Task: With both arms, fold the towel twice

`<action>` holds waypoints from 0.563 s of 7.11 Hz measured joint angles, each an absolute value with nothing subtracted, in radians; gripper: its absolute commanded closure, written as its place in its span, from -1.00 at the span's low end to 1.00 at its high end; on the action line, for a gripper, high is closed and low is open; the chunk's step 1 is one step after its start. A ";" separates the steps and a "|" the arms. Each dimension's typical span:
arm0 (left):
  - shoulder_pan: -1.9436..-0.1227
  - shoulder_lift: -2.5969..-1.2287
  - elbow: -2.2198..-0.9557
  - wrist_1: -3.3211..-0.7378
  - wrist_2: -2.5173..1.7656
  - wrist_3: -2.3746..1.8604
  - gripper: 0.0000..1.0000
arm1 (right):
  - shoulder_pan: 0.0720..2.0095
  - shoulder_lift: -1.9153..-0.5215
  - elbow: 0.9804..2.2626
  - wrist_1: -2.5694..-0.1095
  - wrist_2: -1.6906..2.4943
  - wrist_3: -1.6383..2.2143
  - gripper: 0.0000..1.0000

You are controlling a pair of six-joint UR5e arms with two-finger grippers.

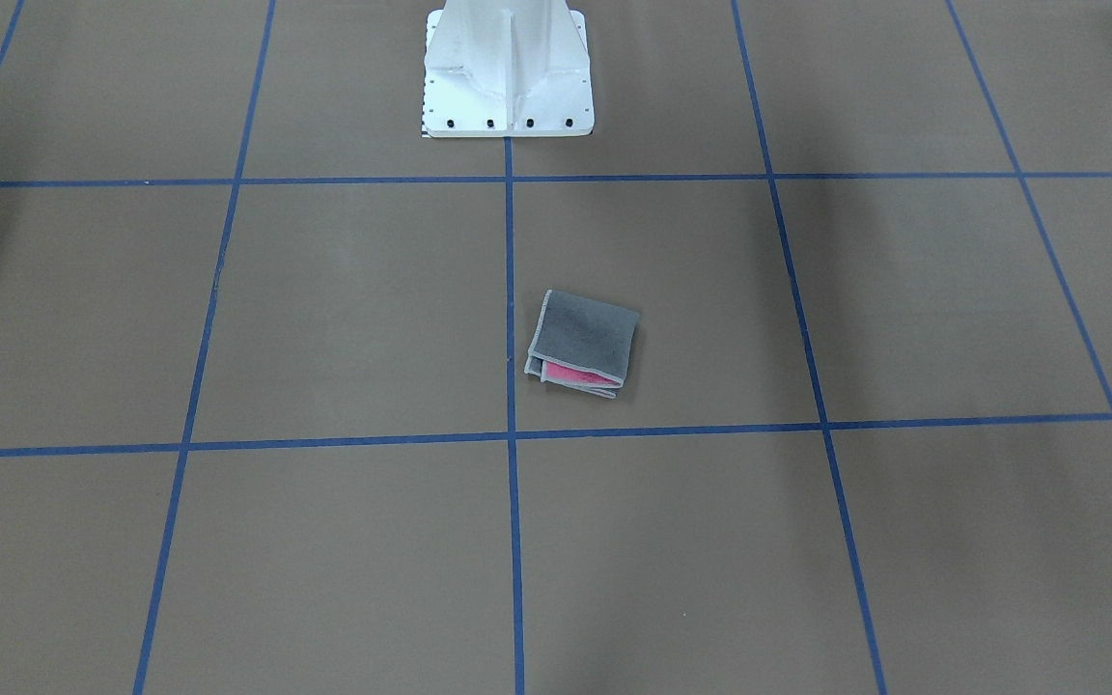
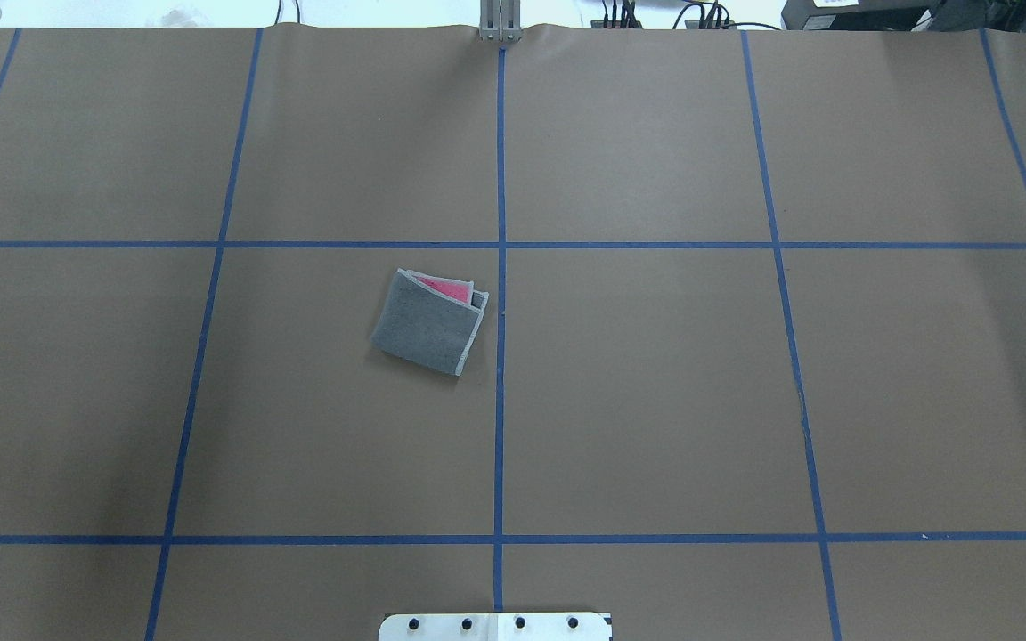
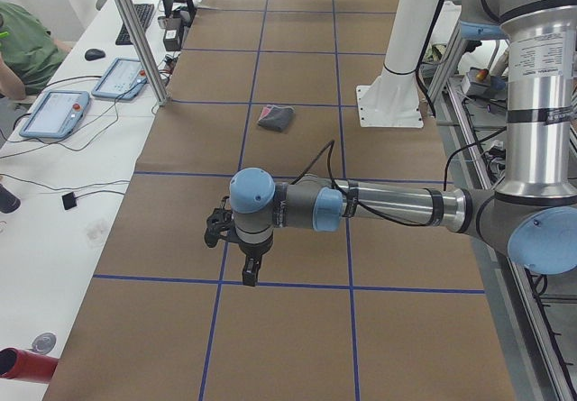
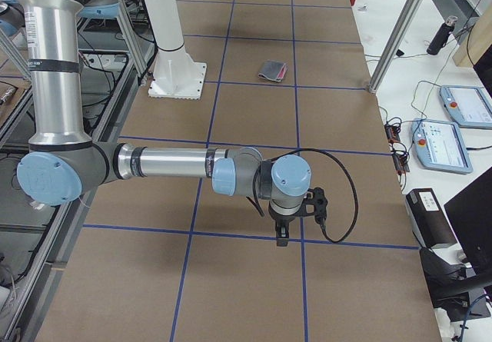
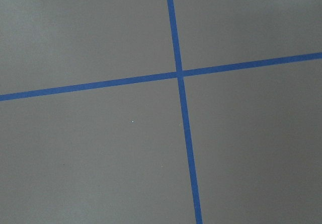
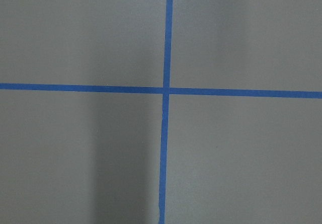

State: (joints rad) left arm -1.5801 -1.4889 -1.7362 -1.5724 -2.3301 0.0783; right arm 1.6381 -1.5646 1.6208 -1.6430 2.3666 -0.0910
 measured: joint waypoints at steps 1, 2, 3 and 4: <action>-1.580 -1.489 -1.737 -1.571 -2.330 0.078 -1.00 | 1.637 -1.571 1.658 -1.651 2.316 -0.074 -1.00; -1.580 -1.489 -1.738 -1.571 -2.330 0.078 -1.00 | 1.636 -1.580 1.686 -1.658 2.291 -0.051 -1.00; -1.580 -1.489 -1.739 -1.571 -2.330 0.078 -1.00 | 1.634 -1.586 1.698 -1.660 2.283 -0.038 -1.00; -1.580 -1.489 -1.739 -1.571 -2.330 0.078 -1.00 | 1.632 -1.589 1.703 -1.658 2.284 -0.032 -1.00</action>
State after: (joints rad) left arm -1.5802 -1.4887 -1.7393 -1.5708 -2.3301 0.0782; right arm 1.6319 -1.5891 1.7029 -1.6584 2.2836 -0.0323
